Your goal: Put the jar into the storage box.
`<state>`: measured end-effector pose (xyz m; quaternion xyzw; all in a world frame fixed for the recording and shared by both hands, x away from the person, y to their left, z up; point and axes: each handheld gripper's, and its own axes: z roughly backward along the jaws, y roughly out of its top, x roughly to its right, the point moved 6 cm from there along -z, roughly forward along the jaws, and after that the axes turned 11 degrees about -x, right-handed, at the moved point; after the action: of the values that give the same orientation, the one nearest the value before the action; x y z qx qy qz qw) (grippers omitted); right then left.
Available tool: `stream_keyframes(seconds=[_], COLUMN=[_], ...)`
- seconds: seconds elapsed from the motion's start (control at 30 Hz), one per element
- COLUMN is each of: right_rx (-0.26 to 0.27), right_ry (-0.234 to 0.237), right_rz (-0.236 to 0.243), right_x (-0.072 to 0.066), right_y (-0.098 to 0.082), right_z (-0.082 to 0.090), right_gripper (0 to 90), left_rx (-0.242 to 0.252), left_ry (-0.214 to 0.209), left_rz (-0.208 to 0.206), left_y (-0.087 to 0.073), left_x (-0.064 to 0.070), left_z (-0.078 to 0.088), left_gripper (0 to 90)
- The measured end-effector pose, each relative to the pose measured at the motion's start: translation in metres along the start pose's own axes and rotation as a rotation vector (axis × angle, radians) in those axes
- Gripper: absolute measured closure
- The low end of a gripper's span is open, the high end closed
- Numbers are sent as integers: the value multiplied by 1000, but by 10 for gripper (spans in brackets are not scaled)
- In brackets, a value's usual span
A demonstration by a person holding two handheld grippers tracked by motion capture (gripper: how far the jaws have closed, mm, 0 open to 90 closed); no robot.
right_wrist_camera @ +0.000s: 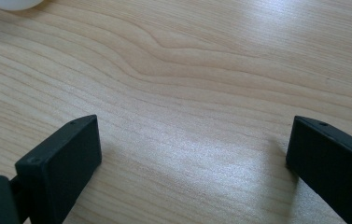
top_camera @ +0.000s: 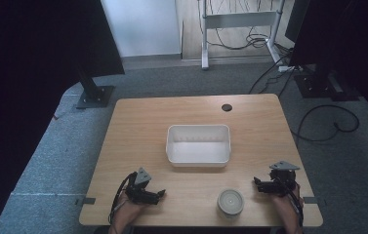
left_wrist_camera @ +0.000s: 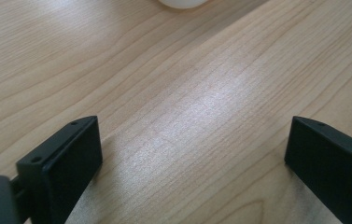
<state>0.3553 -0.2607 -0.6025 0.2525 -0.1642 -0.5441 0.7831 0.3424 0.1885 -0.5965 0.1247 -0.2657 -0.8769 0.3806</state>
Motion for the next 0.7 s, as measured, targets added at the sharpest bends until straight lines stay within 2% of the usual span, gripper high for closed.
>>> stream_keyframes(seconds=[0.7], right_rx=[0], right_ry=[1], right_rz=[2], right_x=[0], right_y=[0], right_z=[0], right_gripper=[28], left_rx=[12], left_ry=[-4], left_rz=[-7], left_y=[0], left_x=[1], left_z=[1], left_gripper=[75])
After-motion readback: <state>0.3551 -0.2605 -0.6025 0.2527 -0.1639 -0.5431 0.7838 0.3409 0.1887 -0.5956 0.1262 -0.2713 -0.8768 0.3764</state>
